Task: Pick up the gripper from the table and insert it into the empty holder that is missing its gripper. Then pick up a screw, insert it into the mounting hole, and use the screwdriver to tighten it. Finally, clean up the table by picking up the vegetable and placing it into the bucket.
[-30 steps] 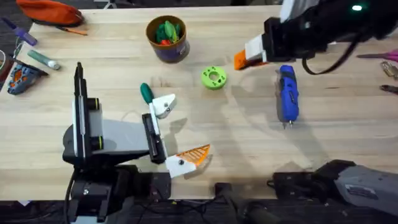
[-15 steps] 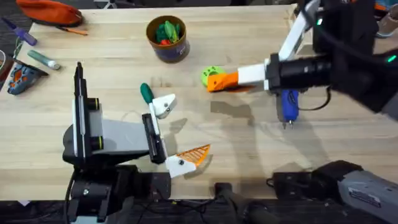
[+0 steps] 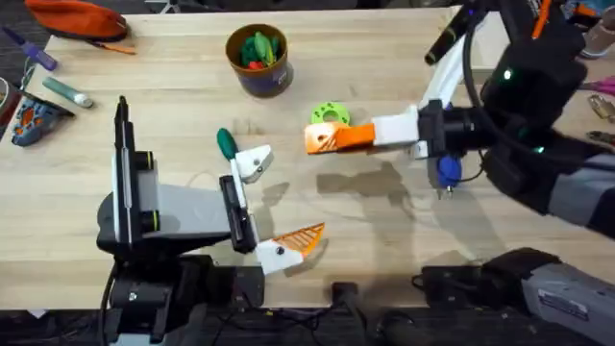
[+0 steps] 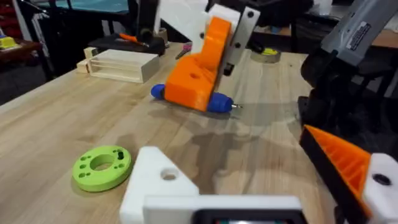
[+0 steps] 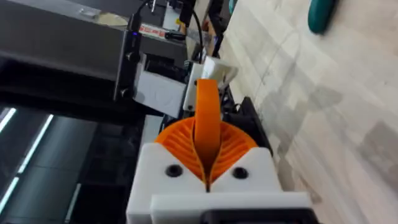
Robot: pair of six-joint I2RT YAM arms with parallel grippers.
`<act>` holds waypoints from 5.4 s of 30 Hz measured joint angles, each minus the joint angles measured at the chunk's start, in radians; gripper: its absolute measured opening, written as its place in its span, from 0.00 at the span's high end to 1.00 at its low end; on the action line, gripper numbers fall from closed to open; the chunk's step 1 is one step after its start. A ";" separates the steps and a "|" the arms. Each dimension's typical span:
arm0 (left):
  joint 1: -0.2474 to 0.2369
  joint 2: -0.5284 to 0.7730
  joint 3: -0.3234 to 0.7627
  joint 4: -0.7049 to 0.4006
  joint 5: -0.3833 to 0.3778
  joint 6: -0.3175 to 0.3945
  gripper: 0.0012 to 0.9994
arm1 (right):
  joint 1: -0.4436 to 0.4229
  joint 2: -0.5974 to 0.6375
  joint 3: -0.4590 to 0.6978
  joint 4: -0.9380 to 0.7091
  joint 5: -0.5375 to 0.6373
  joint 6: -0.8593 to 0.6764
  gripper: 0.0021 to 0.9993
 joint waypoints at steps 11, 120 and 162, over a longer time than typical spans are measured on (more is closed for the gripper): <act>0.000 0.000 0.000 0.000 0.000 0.000 0.01 | 0.000 0.074 -0.107 0.105 -0.039 0.174 0.99; 0.000 0.000 0.000 0.000 0.000 0.000 0.01 | 0.196 0.499 -0.001 0.748 -0.070 0.486 0.99; 0.000 0.000 0.000 0.000 0.000 0.004 0.01 | 0.210 0.499 0.054 0.680 -0.040 0.481 0.99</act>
